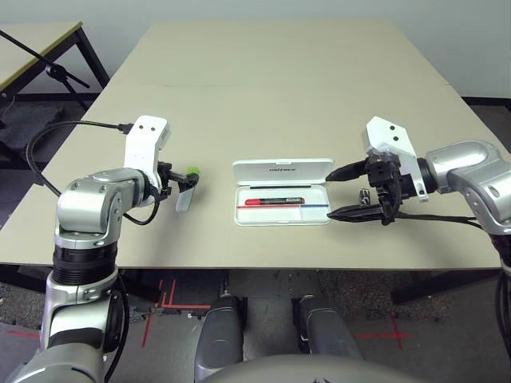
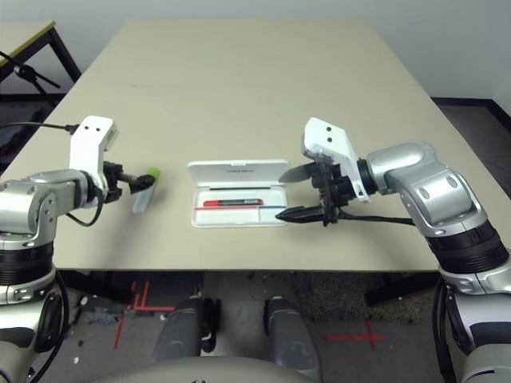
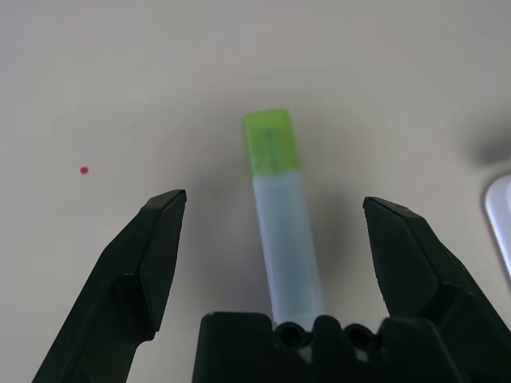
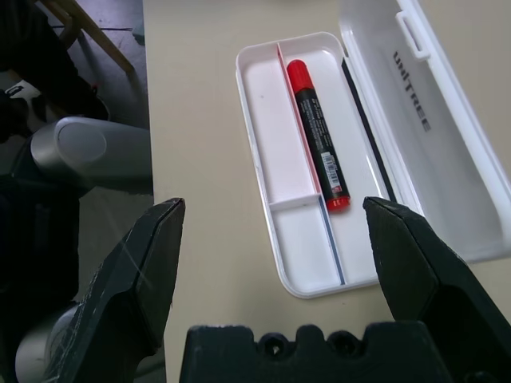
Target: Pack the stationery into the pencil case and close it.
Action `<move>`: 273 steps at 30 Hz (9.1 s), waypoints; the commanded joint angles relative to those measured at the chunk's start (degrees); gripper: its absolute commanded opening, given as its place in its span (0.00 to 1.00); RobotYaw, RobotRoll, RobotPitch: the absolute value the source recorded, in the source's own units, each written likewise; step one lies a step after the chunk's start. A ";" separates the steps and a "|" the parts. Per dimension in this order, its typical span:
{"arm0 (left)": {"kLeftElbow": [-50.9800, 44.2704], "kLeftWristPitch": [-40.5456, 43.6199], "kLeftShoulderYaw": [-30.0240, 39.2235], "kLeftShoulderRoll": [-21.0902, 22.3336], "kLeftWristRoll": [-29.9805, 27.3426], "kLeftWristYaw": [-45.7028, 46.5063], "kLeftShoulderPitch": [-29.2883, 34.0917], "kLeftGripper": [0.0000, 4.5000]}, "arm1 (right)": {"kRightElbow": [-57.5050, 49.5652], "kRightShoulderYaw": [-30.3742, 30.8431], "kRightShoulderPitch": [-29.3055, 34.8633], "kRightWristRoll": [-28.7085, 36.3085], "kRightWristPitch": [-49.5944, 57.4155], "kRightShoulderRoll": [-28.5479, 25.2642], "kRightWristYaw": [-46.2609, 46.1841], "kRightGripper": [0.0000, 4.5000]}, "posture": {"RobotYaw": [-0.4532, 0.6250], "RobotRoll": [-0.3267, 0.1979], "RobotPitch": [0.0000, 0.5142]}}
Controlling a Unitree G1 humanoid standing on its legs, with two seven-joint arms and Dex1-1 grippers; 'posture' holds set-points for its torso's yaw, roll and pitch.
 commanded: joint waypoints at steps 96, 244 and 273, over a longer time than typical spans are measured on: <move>10.31 -56.01 -37.71 1.44 15.88 -44.41 -7.66 0.24 | 0.89 2.26 2.86 -4.21 -3.68 -1.38 -4.85 1.00 | 0.35 0.62 0.13; 1.72 -57.70 -26.96 12.17 4.91 -48.50 -4.13 1.00 | 2.95 2.42 8.59 -10.61 -23.51 0.36 -5.28 0.07 | 0.35 0.62 0.21; 2.12 -57.58 -26.98 11.73 5.17 -46.93 -4.40 1.00 | 12.09 8.39 3.36 -20.75 -33.36 9.36 -4.53 0.07 | 0.37 0.62 0.19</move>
